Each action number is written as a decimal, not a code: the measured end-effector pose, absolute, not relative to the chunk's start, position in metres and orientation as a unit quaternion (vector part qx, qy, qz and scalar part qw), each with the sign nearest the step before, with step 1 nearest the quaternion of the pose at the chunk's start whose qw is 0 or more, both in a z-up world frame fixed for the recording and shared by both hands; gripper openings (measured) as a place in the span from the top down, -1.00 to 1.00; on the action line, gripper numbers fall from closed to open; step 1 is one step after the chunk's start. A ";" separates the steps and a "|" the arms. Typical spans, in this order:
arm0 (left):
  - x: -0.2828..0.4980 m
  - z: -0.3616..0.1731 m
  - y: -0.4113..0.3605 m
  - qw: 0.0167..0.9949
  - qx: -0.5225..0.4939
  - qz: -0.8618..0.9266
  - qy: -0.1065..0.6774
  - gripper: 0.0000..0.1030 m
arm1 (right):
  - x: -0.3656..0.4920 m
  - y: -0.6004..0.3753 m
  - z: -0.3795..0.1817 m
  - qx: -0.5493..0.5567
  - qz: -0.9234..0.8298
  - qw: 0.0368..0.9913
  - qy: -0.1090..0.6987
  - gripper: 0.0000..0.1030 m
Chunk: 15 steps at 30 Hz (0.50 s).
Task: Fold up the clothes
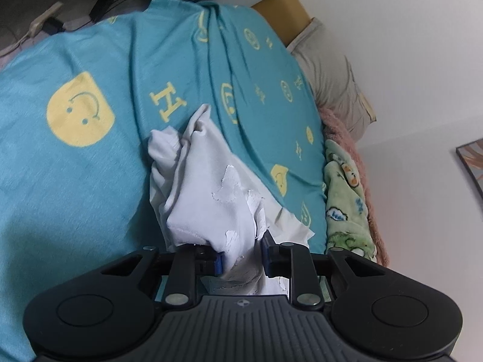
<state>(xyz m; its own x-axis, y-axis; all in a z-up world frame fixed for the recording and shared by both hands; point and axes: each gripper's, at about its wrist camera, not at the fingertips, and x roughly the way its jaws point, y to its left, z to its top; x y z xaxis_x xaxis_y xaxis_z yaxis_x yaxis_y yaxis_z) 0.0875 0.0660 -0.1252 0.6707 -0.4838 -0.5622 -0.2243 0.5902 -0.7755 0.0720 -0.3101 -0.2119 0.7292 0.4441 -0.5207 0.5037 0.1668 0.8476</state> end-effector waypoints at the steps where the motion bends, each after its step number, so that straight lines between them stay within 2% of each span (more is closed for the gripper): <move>1: 0.087 -0.123 0.065 0.801 -0.443 -0.083 0.394 0.52 | 0.072 -0.311 -0.211 0.645 -0.029 0.672 0.362 -0.21; 4: 0.085 -0.120 0.065 0.803 -0.445 -0.086 0.386 0.52 | 0.075 -0.310 -0.206 0.633 -0.027 0.687 0.356 -0.03; 8: 0.076 -0.113 0.067 0.809 -0.443 -0.094 0.374 0.52 | 0.078 -0.310 -0.199 0.615 -0.020 0.709 0.344 0.38; 10: 0.072 -0.106 0.067 0.814 -0.440 -0.100 0.365 0.52 | 0.075 -0.313 -0.193 0.610 -0.014 0.717 0.336 0.47; 15: 0.057 -0.082 0.067 0.814 -0.443 -0.134 0.349 0.52 | 0.061 -0.318 -0.167 0.604 -0.001 0.735 0.310 0.52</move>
<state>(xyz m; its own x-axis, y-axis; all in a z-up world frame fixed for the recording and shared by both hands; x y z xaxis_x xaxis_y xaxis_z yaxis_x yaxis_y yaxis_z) 0.0574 0.0671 -0.0824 0.7199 -0.5288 -0.4496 -0.0907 0.5706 -0.8162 0.0606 -0.3179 -0.1673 0.8084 0.3725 -0.4558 0.3749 0.2712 0.8865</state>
